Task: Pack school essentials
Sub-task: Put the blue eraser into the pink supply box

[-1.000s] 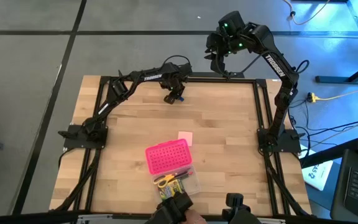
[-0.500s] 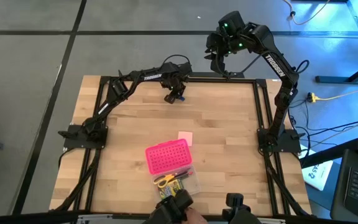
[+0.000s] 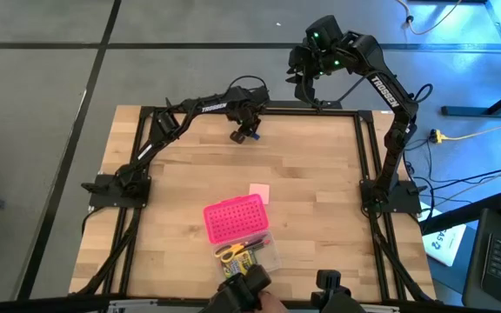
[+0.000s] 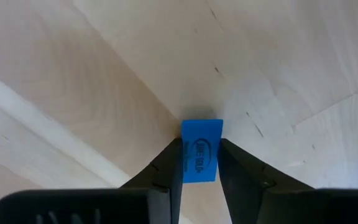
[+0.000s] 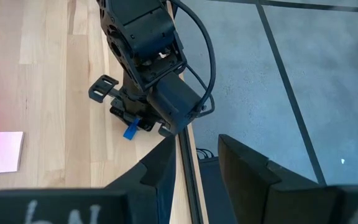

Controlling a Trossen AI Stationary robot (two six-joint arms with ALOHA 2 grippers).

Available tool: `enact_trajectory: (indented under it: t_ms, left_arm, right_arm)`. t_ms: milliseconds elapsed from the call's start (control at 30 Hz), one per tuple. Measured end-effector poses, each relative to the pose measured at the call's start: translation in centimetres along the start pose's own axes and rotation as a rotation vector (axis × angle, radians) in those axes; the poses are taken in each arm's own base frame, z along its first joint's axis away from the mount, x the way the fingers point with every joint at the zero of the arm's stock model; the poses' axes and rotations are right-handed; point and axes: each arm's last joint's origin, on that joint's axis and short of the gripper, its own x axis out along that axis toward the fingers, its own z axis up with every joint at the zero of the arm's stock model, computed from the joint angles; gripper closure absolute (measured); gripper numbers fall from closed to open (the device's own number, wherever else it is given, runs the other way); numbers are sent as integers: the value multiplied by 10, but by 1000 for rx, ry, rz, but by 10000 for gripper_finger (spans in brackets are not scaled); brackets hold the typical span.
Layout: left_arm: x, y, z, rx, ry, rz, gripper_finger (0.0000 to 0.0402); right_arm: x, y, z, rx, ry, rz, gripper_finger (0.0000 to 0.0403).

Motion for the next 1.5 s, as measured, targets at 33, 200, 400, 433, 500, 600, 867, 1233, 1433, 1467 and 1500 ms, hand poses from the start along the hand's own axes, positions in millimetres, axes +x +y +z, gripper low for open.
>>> enact_trajectory:
  t_ms: [33,200,400,433,500,600,867,1233,1433,1467,1500]
  left_arm:
    - [0,0,0,17,1,1,318]
    - [-1,0,1,57,-1,8,318]
    - [-2,-1,3,118,-15,-2,318]
    - [-2,-2,4,129,-15,-4,319]
    - [-2,-3,6,152,-16,-8,318]
    - [-3,-3,7,183,-18,-5,319]
    - [-4,-3,7,238,-27,-9,318]
    - [-45,-4,9,361,-100,-81,318]
    - [-62,7,11,534,-125,4,317]
    - [-64,9,12,562,-131,28,317]
    - [-66,11,11,600,-138,37,317]
  right_arm:
    - [0,0,0,0,0,0,280]
    - [0,0,0,0,0,0,280]
    - [0,0,0,0,0,0,280]
    - [0,0,0,0,0,0,280]
    - [0,0,0,0,0,0,280]
    - [0,0,0,0,0,0,280]
    - [0,0,0,0,0,0,280]
    - [0,0,0,0,0,0,280]
    - [0,0,0,0,0,0,280]
    - [0,0,0,0,0,0,280]
    - [0,0,0,0,0,0,280]
